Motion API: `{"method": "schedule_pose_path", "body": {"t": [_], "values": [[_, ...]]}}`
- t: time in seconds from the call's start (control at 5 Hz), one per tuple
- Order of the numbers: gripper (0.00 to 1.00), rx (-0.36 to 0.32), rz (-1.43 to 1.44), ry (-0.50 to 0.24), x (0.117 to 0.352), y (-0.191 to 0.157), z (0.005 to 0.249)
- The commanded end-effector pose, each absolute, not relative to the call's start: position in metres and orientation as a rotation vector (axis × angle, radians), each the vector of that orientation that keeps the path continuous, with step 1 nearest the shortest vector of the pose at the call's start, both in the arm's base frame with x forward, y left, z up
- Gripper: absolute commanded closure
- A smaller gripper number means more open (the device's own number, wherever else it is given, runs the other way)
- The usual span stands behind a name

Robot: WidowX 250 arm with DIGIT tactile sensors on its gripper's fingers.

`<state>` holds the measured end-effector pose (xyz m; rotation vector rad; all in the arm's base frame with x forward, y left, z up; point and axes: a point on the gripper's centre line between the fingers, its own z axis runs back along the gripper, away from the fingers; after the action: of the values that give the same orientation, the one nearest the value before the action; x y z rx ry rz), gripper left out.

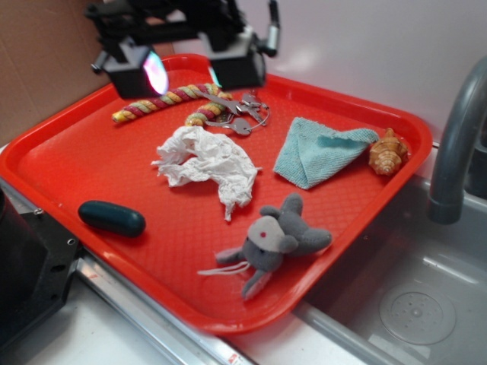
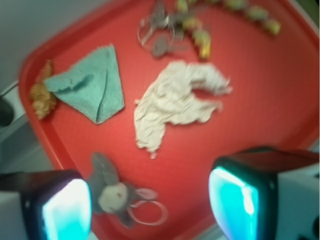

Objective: Grab the shell.

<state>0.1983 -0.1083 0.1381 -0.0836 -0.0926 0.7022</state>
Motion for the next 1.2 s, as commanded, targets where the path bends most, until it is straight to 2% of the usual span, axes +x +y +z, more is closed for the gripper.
{"method": "schedule_pose_path", "body": {"t": [0.0,0.2,0.4,0.6,0.8,1.0], "values": [[0.00,-0.131,0.735,-0.129,0.217,-0.104,0.155],[0.00,-0.131,0.735,-0.129,0.217,-0.104,0.155],[0.00,-0.095,0.764,-0.244,0.252,-0.123,0.136],[0.00,-0.120,0.784,-0.250,0.278,-0.130,0.122],[0.00,-0.103,0.791,-0.264,0.297,-0.137,0.106],[0.00,-0.114,0.772,-0.247,0.313,-0.150,0.090]]}}
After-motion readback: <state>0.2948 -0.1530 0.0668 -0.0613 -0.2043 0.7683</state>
